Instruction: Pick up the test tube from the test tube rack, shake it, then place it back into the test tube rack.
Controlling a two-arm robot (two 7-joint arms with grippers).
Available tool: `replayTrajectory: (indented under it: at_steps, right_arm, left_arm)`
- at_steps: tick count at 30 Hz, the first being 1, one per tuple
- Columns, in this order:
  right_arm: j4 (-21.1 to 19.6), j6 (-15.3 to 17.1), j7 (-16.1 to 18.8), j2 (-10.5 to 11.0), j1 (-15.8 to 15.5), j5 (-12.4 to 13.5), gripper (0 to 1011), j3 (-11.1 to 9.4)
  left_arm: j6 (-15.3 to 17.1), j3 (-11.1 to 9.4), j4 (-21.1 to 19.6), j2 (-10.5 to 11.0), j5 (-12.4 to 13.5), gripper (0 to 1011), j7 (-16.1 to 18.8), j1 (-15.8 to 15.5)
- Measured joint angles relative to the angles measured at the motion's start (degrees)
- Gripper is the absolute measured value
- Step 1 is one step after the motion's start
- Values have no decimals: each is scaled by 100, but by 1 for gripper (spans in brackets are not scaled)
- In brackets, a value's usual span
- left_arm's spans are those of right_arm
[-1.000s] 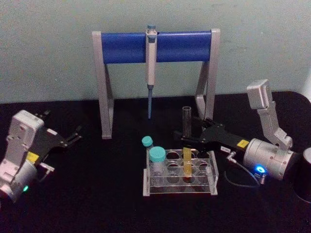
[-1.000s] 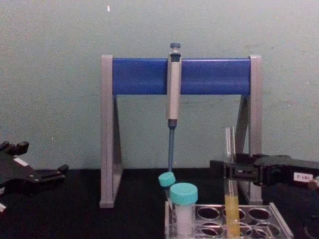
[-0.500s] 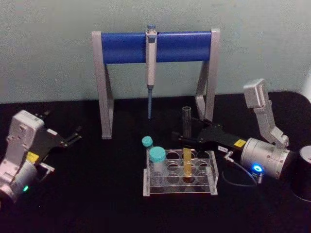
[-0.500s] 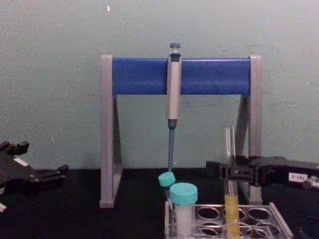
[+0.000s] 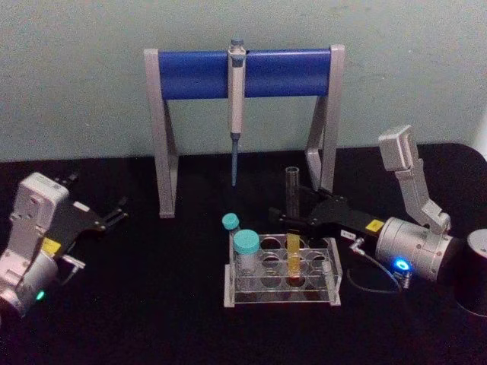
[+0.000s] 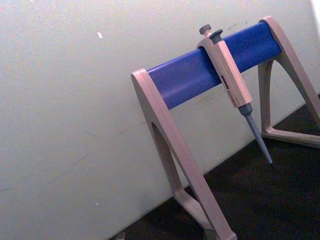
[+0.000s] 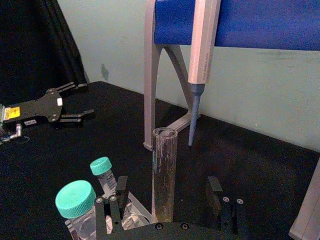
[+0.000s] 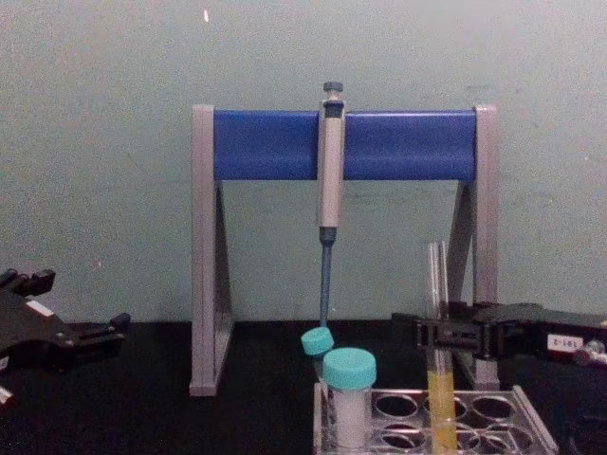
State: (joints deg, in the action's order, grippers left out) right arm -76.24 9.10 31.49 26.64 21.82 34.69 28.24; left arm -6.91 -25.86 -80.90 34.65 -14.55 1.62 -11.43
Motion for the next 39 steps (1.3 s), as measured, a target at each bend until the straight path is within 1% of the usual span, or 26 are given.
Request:
replayTrajectory:
  at_steps: [8,11,14,15,19,20,21,24,25,26,29,30,32,33,34,36,39]
  right_arm:
    - [0,-4,-1,0,0,-1,1000,-6]
    - [-1,-5,-1,0,-1,0,972,-8]
    - [-1,-5,-1,0,-2,0,905,-9]
    - [-2,-5,0,0,-3,0,860,-9]
    - [-5,-5,-1,0,-5,-1,755,-11]
    - [-5,-5,0,0,-5,0,755,-12]
    - [-5,-5,0,0,-5,0,702,-12]
    - [-7,-5,0,0,-7,0,593,-13]
    - [-8,-5,0,0,-7,0,571,-13]
    - [-8,-5,0,0,-8,0,507,-13]
    - [-9,-5,0,-1,-7,0,446,-13]
    - [-9,-5,0,-1,-7,0,388,-13]
    - [-9,-5,0,0,-7,-1,353,-13]
    - [-9,-5,0,0,-7,-1,322,-13]
    - [-9,-5,0,0,-7,-1,267,-13]
    - [-10,-5,0,-1,-7,0,226,-14]
    - [-10,-5,1,0,-7,0,225,-13]
  left_arm:
    - [0,0,0,0,0,1010,0,0]
    - [0,0,0,0,0,1010,0,0]
    - [0,0,0,0,0,1010,0,0]
    - [0,0,0,0,0,1010,0,0]
    - [0,0,0,0,0,1010,0,0]
    - [0,0,0,0,0,1010,0,0]
    - [0,0,0,0,0,1010,0,0]
    - [0,0,0,0,0,1010,0,0]
    - [0,0,0,0,0,1010,0,0]
    - [0,0,0,0,0,1010,0,0]
    - [0,0,0,0,0,1010,0,0]
    - [0,0,0,0,0,1009,0,0]
    - [0,0,0,0,0,1010,0,0]
    - [0,0,0,0,0,1010,0,0]
    - [0,0,0,0,0,1010,0,0]
    - [0,0,0,0,0,1010,0,0]
    - [0,0,0,0,0,1010,0,0]
